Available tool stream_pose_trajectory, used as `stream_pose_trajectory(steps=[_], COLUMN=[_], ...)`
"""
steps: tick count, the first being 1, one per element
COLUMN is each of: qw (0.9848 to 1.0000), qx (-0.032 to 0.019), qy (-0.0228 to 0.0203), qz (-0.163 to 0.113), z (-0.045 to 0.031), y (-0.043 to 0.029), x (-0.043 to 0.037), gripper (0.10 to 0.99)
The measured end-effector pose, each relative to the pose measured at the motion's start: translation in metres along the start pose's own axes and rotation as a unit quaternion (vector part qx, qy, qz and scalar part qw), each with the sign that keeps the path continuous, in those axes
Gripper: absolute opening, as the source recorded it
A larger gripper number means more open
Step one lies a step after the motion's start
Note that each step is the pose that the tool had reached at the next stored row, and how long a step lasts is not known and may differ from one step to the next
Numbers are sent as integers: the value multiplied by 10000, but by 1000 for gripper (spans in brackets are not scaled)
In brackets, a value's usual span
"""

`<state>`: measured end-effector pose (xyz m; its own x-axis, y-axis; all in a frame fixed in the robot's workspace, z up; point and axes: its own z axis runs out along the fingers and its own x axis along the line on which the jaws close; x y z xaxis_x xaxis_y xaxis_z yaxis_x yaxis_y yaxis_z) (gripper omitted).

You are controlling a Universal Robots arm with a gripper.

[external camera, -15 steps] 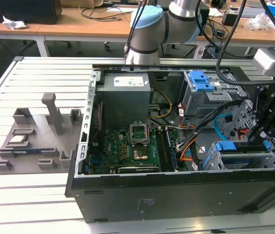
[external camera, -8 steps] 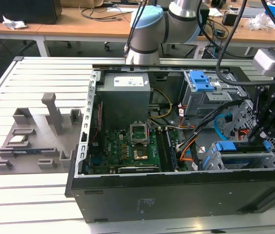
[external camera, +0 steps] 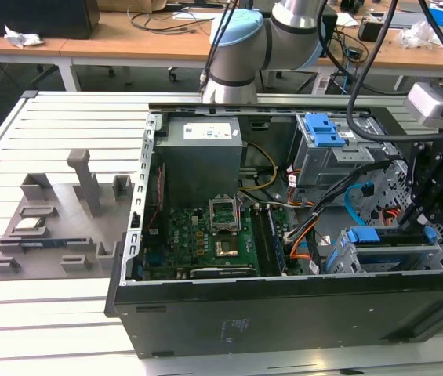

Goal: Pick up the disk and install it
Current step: 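Insert the first disk wire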

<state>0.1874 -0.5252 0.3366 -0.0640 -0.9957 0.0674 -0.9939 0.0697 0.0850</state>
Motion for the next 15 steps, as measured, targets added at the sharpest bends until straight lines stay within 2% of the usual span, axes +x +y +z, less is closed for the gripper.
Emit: stream_pose_trajectory(steps=[6, 7, 11, 12, 15], qw=[10000, 10000, 10000, 10000, 10000], qx=[-1, -1, -1, -1, -1], qy=[-4, -1, -6, -7, -6], qz=[0, 0, 0, 0, -1], z=[5, 0, -98, -148, -212], y=[0, 0, 10, 15, 21], x=[0, 0, -14, -22, -25], gripper=[176, 239, 239, 106, 106])
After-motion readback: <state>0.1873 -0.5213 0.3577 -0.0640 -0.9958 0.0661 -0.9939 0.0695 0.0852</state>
